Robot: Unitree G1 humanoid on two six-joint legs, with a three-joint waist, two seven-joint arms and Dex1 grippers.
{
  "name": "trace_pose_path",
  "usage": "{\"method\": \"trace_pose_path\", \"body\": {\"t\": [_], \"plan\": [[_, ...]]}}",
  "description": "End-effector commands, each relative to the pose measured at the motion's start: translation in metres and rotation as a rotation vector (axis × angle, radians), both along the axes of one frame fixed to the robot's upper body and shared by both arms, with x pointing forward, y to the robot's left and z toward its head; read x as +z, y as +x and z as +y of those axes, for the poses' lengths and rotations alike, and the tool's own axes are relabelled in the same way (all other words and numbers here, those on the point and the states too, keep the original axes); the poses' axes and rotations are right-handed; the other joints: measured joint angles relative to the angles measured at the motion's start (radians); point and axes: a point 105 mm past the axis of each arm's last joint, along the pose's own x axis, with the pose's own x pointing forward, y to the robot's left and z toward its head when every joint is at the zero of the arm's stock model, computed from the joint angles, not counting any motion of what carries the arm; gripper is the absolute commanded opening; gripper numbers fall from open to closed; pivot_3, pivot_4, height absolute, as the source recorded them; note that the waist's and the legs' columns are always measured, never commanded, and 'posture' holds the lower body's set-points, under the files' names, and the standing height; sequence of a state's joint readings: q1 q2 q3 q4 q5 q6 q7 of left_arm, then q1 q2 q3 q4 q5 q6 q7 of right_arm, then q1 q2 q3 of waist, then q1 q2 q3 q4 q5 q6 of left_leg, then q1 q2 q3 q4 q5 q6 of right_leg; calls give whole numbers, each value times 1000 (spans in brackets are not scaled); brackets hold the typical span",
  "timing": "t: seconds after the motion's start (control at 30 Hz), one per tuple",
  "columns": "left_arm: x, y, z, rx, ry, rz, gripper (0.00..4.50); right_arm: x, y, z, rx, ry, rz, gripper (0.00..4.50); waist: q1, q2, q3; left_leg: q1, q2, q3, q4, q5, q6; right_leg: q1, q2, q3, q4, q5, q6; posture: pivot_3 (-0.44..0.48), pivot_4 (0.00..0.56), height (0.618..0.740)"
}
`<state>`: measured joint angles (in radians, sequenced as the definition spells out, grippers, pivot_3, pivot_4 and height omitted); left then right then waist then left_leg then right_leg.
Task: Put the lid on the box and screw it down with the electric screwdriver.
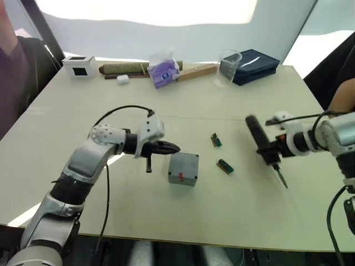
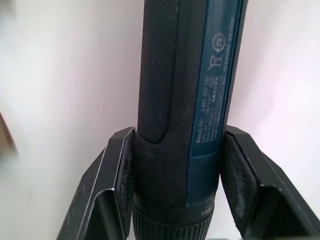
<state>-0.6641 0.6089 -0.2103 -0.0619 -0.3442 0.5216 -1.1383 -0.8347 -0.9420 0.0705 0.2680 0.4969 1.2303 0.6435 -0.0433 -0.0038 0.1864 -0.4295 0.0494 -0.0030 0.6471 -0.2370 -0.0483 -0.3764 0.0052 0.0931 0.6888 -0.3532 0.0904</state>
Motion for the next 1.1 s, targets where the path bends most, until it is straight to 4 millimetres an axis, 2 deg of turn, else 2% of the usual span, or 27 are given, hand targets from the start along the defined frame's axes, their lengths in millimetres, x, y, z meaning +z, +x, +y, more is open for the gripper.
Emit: {"method": "trace_pose_path", "body": {"t": [0.03, 0.1, 0.17, 0.2, 0.33, 0.5, 0.67, 0.8, 1.1], "plan": [[26, 5, 10, 29, -74, -13, 0, 100, 3, 16, 60, 139, -571, 1842, 0, 1, 0, -2, 0, 0, -1, 0, 0, -3, 0, 0, 0, 0, 0, 0, 150, 740], [29, 7, 16, 41, -86, 10, 0, 117, -7, 33, 71, 222, -734, 1842, 1, 1, 0, -7, 1, -2, -1, 0, 0, -6, 1, -2, 1, 0, 0, 0, 150, 740], [26, 7, 16, 42, -69, 30, 0, 130, -29, 62, 133, 460, -858, 1842, 1, 1, -1, -13, 1, -3, 0, 3, -5, -14, 1, -3, 3, 0, 0, 0, 150, 740], [24, 6, 15, 39, -60, 39, 0, 128, -39, 73, 152, 508, -892, 1842, 2, 1, -1, -15, 2, -3, 0, 4, -6, -14, 1, -4, 4, 0, 0, 0, 150, 740], [19, 3, 9, 11, -40, 64, 0, 105, -65, 121, 223, 565, -934, 1842, 6, 1, 0, -15, 1, -4, 1, 4, -7, -15, -2, -3, 8, 0, 0, 0, 150, 740], [1, -3, -4, -48, 15, 80, 0, 78, -80, 161, 255, 563, -917, 1842, 1, 1, 0, -13, -2, -2, 3, 8, -13, -14, -2, -2, 11, 1, 2, 0, 150, 740], [-8, -4, -10, -69, 34, 83, 0, 68, -84, 173, 262, 544, -916, 1842, -1, 1, 0, -13, -2, -2, 3, 8, -13, -15, 0, -2, 12, 1, 1, 0, 150, 740], [-36, 0, -11, -65, 175, 37, 0, 58, -83, 170, 245, 489, -914, 1842, 0, 1, 0, -13, -2, -2, 2, 9, -14, -15, 1, -2, 12, 1, 1, 0, 150, 740], [-34, -2, -12, -78, 139, 59, 0, 49, -77, 172, 226, 467, -917, 1842, 0, 0, -1, -12, -2, -2, 2, 9, -14, -14, 1, -2, 12, 1, 1, 0, 150, 740]]}}
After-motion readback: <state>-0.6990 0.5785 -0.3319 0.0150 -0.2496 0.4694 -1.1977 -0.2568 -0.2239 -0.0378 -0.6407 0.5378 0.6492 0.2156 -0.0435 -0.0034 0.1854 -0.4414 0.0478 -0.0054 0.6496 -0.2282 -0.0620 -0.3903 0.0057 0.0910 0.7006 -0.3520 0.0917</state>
